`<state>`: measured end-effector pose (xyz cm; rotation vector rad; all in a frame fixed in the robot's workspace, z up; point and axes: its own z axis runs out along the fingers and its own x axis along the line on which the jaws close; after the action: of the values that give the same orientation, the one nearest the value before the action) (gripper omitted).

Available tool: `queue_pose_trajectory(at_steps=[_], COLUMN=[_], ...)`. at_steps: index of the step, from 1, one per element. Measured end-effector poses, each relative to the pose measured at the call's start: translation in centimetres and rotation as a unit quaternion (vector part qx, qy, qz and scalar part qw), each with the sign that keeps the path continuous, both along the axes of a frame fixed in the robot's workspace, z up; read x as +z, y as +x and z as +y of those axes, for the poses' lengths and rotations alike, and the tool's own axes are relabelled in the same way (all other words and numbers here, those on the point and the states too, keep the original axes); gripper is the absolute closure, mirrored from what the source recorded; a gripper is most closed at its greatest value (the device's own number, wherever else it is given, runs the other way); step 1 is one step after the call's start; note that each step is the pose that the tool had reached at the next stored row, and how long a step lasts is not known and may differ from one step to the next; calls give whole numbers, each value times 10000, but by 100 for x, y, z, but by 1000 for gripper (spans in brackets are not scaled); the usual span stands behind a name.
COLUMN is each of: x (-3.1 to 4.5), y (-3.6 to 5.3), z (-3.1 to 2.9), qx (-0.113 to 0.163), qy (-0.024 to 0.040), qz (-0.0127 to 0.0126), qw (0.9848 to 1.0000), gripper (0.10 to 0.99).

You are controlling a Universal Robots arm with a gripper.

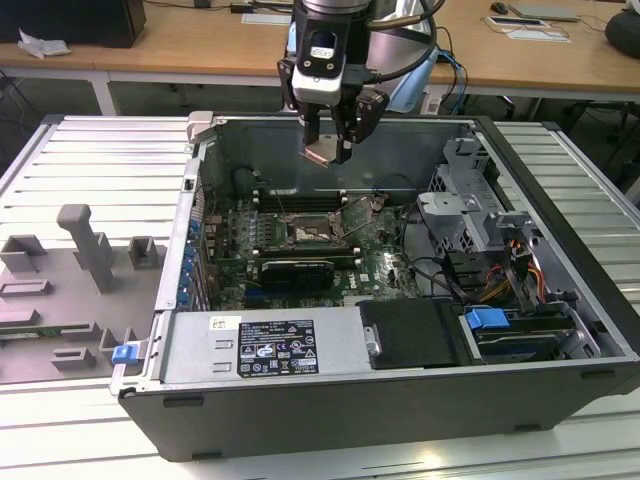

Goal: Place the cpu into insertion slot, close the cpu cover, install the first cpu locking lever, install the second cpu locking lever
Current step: 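Place the cpu into insertion slot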

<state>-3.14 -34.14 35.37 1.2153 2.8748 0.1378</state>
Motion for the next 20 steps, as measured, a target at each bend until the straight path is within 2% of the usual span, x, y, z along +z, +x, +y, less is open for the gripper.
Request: queue_pose_trajectory(at_steps=[20], x=[-5], y=[0], z=[0], qx=[-327], qy=[0], qz=[0], qw=[9995], gripper=[549])
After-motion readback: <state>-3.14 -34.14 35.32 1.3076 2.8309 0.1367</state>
